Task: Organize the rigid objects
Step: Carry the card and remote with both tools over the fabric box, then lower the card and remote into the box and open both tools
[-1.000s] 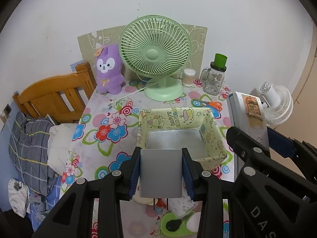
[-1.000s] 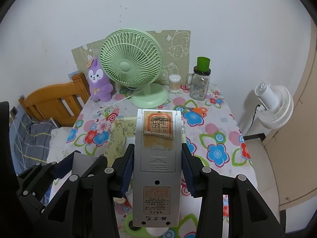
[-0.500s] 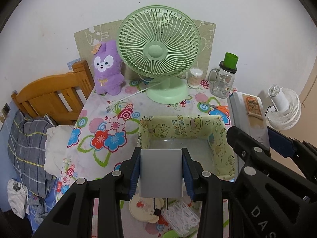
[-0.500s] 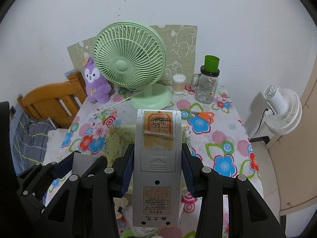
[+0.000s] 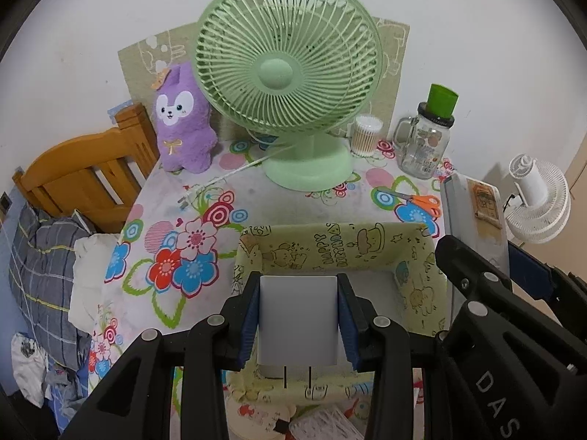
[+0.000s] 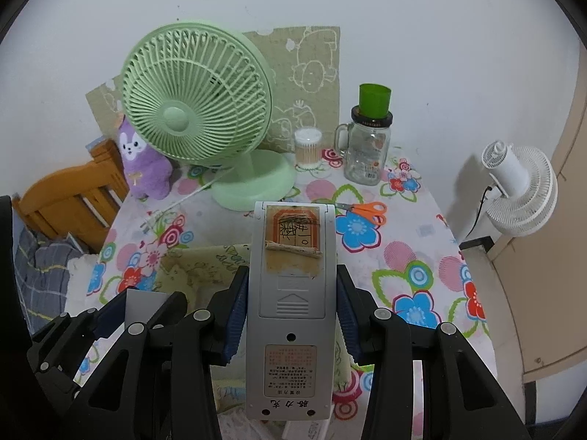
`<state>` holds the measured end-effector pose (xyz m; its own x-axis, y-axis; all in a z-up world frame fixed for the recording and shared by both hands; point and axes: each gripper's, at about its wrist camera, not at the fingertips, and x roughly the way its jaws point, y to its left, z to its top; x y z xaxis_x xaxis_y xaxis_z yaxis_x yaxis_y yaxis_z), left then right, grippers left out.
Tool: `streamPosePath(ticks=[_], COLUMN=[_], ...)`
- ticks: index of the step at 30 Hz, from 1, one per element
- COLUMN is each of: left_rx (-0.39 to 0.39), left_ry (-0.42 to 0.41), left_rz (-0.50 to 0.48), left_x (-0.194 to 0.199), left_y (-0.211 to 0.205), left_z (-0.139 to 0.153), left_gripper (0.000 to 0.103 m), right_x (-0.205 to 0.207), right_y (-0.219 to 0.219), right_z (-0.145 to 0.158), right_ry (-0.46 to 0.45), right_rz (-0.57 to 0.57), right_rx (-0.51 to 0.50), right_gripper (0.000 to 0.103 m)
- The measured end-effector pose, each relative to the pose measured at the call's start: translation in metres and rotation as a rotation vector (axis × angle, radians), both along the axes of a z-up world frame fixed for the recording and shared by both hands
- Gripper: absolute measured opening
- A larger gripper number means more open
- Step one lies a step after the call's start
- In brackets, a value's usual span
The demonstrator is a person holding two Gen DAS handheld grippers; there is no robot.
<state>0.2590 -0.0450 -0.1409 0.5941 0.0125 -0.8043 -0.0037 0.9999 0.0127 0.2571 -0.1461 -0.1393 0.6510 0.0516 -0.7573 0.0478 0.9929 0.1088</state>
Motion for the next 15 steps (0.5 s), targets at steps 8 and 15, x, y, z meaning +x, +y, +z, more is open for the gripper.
streamPosePath(ticks=[8,15], left_rx=[-0.002,0.002], left_ry=[0.064,0.124], left_rz=[-0.004,0.003], left_x=[0.017,0.030], left_y=[0.000,-0.001], left_z=[-0.027,-0.052], left_gripper=[0.039,0.040], right_x=[0.021,0.034], right_y=[0.001,-0.001], right_z=[-0.027,-0.055], right_ry=[0.055,0.120], right_rz=[0.008,-0.001], right_rx=[0.014,0.018], right_gripper=[0.047,0.048])
